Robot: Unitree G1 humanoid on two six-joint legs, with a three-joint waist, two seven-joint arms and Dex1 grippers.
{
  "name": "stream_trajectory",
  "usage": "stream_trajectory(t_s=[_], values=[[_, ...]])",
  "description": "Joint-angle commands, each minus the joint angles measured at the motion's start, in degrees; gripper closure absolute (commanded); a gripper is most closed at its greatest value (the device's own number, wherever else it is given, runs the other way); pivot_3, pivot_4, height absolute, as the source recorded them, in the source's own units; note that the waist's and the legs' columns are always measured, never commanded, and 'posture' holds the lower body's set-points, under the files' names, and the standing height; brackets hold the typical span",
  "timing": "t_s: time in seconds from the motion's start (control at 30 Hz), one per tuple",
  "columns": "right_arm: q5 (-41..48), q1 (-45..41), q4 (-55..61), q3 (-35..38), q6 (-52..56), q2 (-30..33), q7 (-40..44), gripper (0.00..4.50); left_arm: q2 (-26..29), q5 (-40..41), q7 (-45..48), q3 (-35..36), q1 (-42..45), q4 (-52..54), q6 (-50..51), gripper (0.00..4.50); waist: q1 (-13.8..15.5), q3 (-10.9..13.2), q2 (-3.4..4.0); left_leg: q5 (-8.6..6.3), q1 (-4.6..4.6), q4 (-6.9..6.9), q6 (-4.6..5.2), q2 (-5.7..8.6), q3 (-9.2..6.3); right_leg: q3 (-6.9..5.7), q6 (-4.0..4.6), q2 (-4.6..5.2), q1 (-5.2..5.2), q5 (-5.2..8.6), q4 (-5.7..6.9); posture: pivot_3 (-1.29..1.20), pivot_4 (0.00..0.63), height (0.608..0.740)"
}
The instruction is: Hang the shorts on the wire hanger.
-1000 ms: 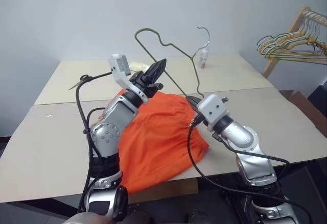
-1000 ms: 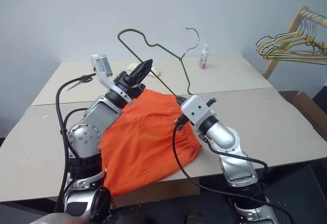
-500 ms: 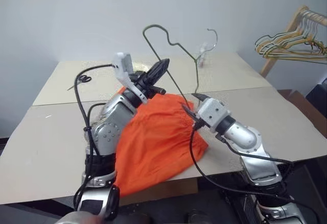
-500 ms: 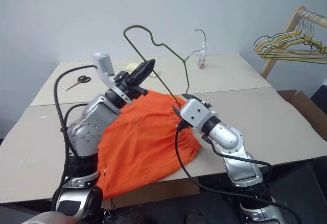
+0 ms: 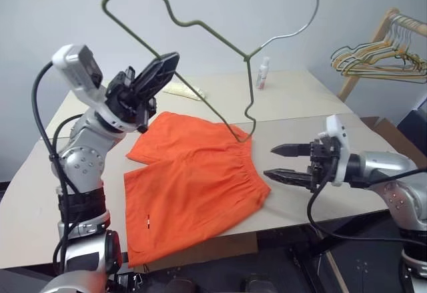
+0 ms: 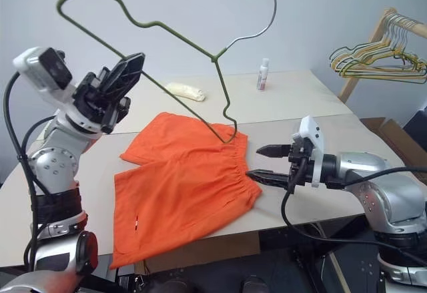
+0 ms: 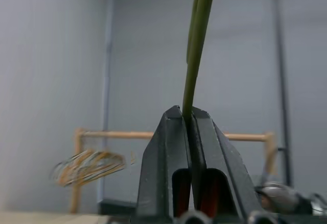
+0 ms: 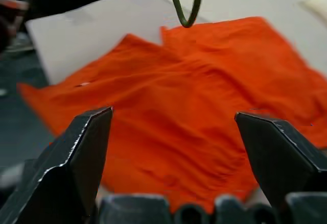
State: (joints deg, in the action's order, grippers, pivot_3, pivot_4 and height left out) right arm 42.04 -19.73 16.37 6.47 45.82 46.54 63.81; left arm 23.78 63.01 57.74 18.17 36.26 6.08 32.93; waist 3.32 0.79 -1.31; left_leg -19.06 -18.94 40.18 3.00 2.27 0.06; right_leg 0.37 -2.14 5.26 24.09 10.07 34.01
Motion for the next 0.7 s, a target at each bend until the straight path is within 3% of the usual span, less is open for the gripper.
stream_trajectory(t_s=[0.03, 0.3, 0.7], values=[[1.69, -6.12, -3.53, -1.37, 1.13, -0.67, 1.83, 0.05, 1.65, 1.15, 4.88, 0.08, 1.42, -0.65, 0.34, 4.5, -0.2, 0.0, -0.01, 0.0, 0.01, 0.01, 0.0, 0.01, 0.01, 0.01, 0.0, 0.0, 0.0, 0.0, 0.01, 0.1, 0.0, 0.74], [-0.23, -14.79, -6.87, -5.01, 1.66, -6.26, -2.63, 0.05, -0.34, -0.61, 3.29, -1.34, 1.16, -0.35, -0.98, 4.5, -0.28, 0.0, -0.03, 0.2, -0.29, 0.11, -0.38, 0.02, -0.04, 0.0, -0.03, 0.1, 0.24, -0.02, -0.01, 0.11, 0.0, 0.74], [-1.17, -17.93, -8.78, -8.53, 0.76, -7.39, 1.23, 0.05, -1.07, -0.24, 2.79, -1.22, 0.83, -0.2, -1.4, 4.5, 0.35, 0.0, -0.03, 0.15, -0.31, 0.11, -0.35, 0.02, -0.07, -0.02, -0.03, 0.13, 0.28, -0.02, 0.0, 0.11, 0.0, 0.74]])
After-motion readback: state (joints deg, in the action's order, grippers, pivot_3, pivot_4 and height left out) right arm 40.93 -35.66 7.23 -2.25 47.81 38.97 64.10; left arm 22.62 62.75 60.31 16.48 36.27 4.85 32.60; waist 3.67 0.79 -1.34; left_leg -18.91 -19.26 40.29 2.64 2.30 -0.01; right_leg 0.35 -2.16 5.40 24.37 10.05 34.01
